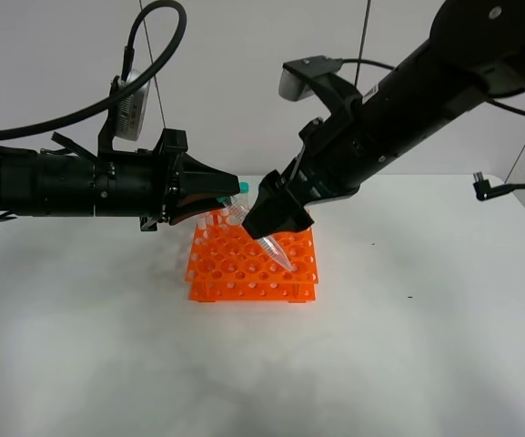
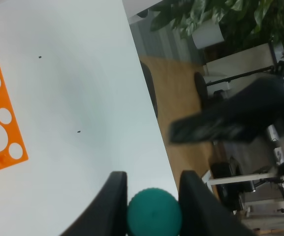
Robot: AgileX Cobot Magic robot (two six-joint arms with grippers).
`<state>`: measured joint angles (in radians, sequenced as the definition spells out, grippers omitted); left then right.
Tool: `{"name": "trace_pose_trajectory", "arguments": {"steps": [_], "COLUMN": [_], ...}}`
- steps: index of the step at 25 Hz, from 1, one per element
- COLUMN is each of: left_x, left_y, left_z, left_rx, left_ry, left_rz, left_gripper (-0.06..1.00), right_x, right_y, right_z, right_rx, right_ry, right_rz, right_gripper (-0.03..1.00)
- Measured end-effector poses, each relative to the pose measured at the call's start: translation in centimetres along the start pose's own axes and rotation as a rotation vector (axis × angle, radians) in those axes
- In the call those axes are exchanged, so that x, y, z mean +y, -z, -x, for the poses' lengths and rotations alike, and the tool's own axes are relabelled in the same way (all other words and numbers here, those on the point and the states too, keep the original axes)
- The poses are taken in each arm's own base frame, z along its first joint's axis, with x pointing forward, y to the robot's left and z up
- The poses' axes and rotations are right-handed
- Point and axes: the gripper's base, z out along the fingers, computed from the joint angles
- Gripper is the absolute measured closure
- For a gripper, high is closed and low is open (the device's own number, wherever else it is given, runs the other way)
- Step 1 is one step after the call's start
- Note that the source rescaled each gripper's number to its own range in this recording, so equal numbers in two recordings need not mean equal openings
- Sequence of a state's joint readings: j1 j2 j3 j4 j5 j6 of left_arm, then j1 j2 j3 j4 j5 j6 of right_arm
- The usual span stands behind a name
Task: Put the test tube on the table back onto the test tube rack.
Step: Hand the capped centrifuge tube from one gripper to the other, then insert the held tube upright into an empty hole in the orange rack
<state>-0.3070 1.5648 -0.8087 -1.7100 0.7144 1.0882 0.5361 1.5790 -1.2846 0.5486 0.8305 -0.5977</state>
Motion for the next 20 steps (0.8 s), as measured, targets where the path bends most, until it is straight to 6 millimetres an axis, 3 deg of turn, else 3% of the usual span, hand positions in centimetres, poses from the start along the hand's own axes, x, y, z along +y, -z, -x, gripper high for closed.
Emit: {"name": "trace_pose_trajectory", "arguments": {"steps": [4,7,12,14,16,17,20], "left_x": [0.0,0.0,0.0,0.0,0.0,0.0,0.0], "left_y": [0.0,0.0,0.0,0.0,0.0,0.0,0.0], "left_z": [0.0,0.0,0.0,0.0,0.0,0.0,0.0], "left_rx": [0.000,0.000,0.000,0.000,0.000,0.001,0.001], "left_ry": [0.000,0.000,0.000,0.000,0.000,-0.001,-0.001], "left_rz": [0.000,0.000,0.000,0.000,0.000,0.000,0.000], "left_gripper": [0.93,0.93,0.93,0.93,0.93,0.93,0.93], "right_x": [-0.7,-2.8,-8.6,-11.8,-12.6,-14.2,-15.2], "right_y": [2.1,3.4,5.4,7.2,7.8,9.2,10.5], "right_z": [1.3,1.1,-1.4,-3.2,-3.8,-5.1,-6.8], "right_rx": [0.047,0.083,0.154,0.173,0.180,0.197,0.257], "right_ry": [-0.034,-0.150,-0.376,-0.493,-0.525,-0.593,-0.670], "right_rz": [-0.135,-0.271,-0.458,-0.520,-0.535,-0.567,-0.580], "right_gripper": [-0.03,-0.03,-0.03,-0.03,-0.03,-0.03,-0.03]}}
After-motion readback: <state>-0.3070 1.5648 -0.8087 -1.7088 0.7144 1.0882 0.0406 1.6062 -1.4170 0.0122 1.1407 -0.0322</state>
